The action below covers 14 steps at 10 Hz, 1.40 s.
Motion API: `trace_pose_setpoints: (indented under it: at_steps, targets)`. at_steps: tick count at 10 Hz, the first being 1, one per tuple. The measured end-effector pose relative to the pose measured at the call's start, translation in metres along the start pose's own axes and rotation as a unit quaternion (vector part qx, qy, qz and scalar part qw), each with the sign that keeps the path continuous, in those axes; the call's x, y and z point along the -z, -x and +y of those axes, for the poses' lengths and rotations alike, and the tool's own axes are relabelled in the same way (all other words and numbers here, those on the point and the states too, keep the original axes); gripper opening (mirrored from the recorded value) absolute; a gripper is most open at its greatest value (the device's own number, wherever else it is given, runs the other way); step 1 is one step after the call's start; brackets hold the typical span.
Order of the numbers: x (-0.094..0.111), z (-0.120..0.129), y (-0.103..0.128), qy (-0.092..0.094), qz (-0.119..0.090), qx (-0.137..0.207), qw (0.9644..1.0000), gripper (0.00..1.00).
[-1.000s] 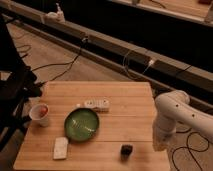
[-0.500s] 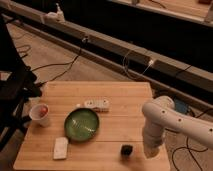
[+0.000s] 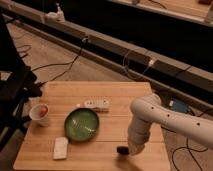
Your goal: Knock the eraser over
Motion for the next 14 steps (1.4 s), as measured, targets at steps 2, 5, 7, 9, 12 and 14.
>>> trace_pose_setpoints:
  at_steps: [2,5,7,9,12,14]
  targets:
    - [0.021,-0.036,0.029,-0.05,-0.025,0.041,0.9976,0.0]
    - [0.054,-0.066,0.033,-0.119,-0.033,0.042,0.9914,0.0]
    - [0.06,-0.069,0.03,-0.131,-0.034,0.038,0.9901,0.04]
    - [0.06,-0.068,0.029,-0.132,-0.034,0.036,0.99,0.22]
    - [0.06,-0.069,0.03,-0.132,-0.034,0.037,0.99,0.53]
    - [0.06,-0.069,0.03,-0.131,-0.034,0.037,0.9901,0.73]
